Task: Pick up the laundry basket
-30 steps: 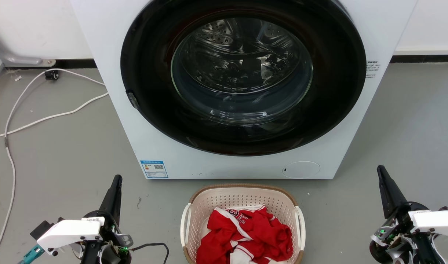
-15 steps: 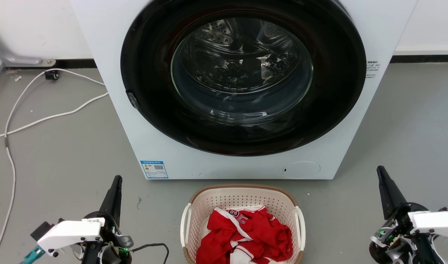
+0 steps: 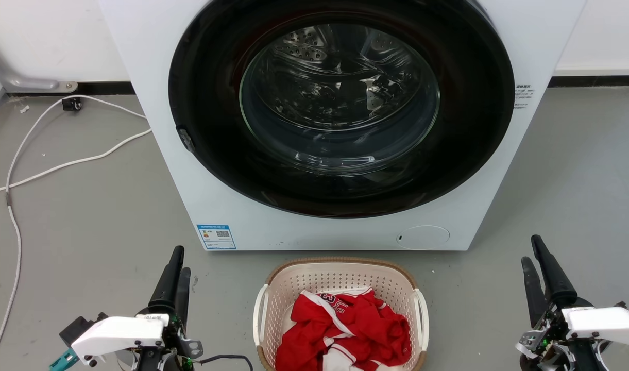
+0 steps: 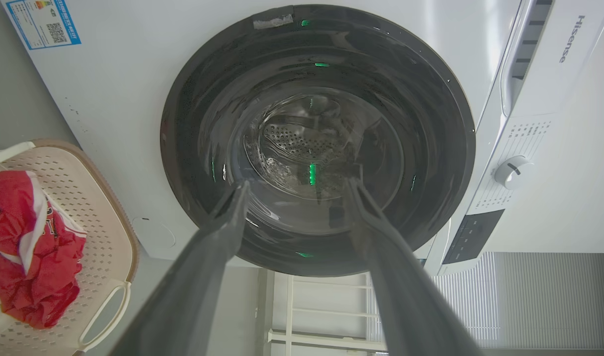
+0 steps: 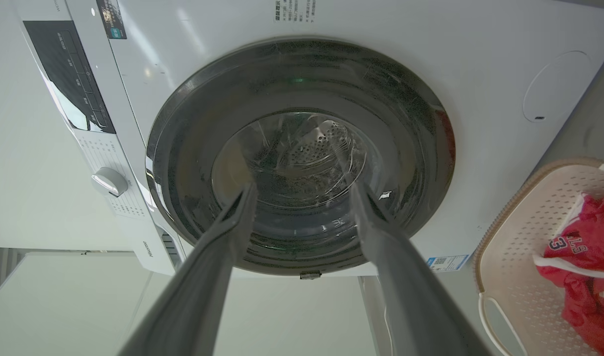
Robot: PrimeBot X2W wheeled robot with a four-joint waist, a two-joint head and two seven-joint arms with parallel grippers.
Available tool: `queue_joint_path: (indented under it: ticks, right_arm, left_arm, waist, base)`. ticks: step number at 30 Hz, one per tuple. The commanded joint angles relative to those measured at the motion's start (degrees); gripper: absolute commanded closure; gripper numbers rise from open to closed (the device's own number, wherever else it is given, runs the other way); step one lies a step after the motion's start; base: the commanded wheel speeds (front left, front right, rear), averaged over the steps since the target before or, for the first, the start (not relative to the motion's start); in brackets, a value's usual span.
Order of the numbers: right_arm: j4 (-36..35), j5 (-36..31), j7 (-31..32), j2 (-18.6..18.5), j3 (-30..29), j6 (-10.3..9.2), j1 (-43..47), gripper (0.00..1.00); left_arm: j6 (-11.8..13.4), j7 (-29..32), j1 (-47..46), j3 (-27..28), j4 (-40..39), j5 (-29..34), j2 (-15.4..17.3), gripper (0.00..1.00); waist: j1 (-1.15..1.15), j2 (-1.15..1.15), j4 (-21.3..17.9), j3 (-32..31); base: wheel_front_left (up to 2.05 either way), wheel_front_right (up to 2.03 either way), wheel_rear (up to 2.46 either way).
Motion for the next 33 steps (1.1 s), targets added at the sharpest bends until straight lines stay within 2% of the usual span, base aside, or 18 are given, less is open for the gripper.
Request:
queue_joint_path:
  ticks: [1,20,21,33]
  right_arm:
    - [-1.4,-2.3,-0.8,-0.5,0.3,0.01,-0.7,0.0]
    - [-5.1,-32.6,-5.3,-0.2,1.2,0.01,0.5,0.0]
    - [-5.0,-36.4,-5.9,-0.2,1.6,0.01,0.7,0.0]
    - [-4.2,-48.9,-7.8,0.0,3.4,0.02,0.6,0.0]
  left_arm:
    - [-0.1,-0.8,-1.6,-0.6,-1.7,1.9,0.3,0.0]
    - [0.0,-5.2,-0.9,-4.1,-5.1,27.8,0.2,0.0]
    - [0.2,-5.9,-0.7,-4.8,-5.2,31.7,0.2,0.0]
    - [2.0,-8.2,-0.7,-7.6,-5.3,44.7,0.1,0.0]
  waist:
    - [0.0,0.0,0.0,0.0]
    - [0.0,0.0,0.2,0.1]
    - [0.0,0.0,0.2,0.0]
    - [0.0,0.0,0.4,0.4]
  base:
    - [0.0,0.0,0.0]
    - [0.0,0.0,0.0]
    - [0.0,0.0,0.0]
    - [0.0,0.0,0.0]
